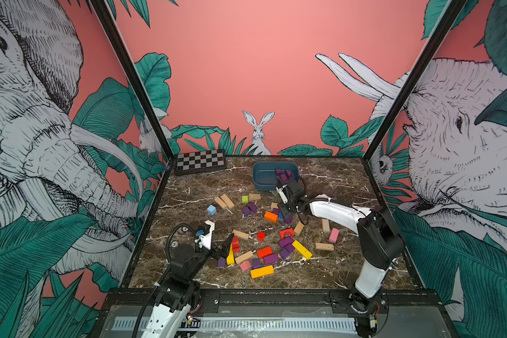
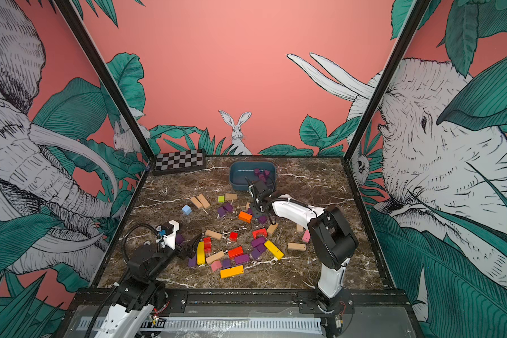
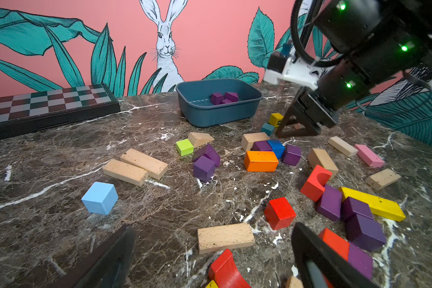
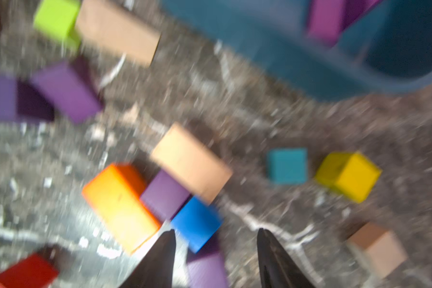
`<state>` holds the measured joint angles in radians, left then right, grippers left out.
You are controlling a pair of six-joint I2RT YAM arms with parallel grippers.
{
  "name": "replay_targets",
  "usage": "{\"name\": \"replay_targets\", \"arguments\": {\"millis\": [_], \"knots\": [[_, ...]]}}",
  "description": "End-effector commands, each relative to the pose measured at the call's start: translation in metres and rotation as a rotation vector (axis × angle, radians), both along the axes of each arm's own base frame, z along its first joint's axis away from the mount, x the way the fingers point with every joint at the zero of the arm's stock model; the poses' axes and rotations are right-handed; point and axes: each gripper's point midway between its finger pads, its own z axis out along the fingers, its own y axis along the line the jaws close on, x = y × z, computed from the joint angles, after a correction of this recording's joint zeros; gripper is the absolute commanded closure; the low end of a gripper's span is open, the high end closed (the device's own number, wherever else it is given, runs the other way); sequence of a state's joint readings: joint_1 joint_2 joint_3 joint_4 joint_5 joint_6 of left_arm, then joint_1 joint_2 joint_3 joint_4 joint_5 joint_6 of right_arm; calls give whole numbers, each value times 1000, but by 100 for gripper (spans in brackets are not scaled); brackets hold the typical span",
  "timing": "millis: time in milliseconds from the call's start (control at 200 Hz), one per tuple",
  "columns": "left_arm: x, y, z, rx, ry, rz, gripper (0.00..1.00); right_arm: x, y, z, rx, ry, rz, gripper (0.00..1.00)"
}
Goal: Pick purple bricks into the storage bin
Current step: Pick up the building block from the center of the board.
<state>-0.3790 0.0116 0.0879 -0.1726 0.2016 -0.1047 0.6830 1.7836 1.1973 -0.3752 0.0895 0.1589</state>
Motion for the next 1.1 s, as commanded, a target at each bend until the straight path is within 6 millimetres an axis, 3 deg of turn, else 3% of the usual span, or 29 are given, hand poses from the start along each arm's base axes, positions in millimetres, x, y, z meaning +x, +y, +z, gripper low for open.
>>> {"name": "replay_targets", "arguments": {"millis": [0,430,555,610,940,1095], "knots": [[-1,-2,-2,2,-6,-13,1,0,12,11,55,-42,-16,46],[0,-2,-3,2,-5,-9,1,-13,-4,-28,-34,5,-26,45],[0,-2,-3,1,-5,-9,1,-16,-6,-34,-35,20,-30,53],[0,-2,-3,1,-5,-9,1,-19,-7,-34,-32,23,-37,58],[-3,-4,-1,3,-8,-30,1,-27,-22,-34,-45,12,-72,64],[-4,-6,0,4,-8,-44,1,-26,-25,-11,-18,-37,-91,77]]}}
